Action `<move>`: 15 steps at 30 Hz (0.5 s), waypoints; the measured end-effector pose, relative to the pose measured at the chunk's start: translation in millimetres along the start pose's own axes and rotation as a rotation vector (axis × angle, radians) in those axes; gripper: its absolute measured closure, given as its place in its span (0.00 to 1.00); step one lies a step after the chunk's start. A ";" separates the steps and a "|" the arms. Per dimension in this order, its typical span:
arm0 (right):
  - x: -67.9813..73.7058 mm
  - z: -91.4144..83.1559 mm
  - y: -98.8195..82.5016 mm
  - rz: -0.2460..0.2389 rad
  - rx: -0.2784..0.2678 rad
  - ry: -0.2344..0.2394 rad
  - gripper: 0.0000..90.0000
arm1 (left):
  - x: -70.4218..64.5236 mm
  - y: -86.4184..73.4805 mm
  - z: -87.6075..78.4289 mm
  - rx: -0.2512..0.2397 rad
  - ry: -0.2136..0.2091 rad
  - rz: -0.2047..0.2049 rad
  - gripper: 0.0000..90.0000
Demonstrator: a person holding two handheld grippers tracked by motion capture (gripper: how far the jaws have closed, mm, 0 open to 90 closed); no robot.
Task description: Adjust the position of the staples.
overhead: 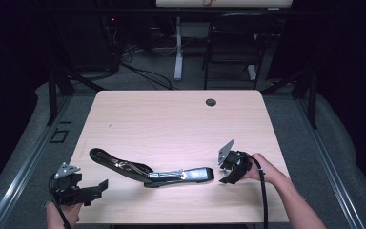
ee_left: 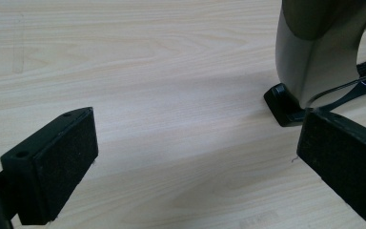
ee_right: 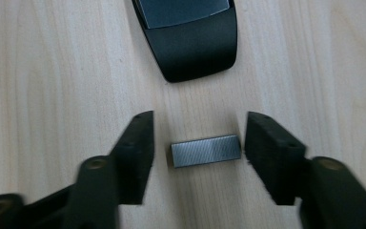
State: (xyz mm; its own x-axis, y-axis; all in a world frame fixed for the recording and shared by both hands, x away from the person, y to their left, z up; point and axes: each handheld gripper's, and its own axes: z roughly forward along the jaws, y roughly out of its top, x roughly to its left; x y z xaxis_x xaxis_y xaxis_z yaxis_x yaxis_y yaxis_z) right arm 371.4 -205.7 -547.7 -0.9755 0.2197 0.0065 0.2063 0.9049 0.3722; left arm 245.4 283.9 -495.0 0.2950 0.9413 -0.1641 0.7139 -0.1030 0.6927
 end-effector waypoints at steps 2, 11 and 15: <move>-1.2 -3.5 -0.8 0.021 -0.007 0.005 0.37 | 0.4 0.2 -0.5 0.005 0.000 0.000 0.00; -10.0 -18.6 5.0 0.255 -0.035 -0.109 0.17 | 0.1 0.4 0.7 -0.001 -0.006 -0.007 0.00; -4.4 -18.3 11.7 0.340 -0.024 -0.117 0.15 | 0.5 0.3 0.8 0.003 -0.005 -0.007 0.00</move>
State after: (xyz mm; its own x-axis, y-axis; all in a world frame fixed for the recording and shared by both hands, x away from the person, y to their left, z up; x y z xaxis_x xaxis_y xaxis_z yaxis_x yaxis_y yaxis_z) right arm 376.6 -202.8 -526.3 -0.8356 0.5487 0.0276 0.5147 0.7643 0.3885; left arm 246.3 284.1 -495.4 0.2938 0.9402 -0.1725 0.7177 -0.0978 0.6894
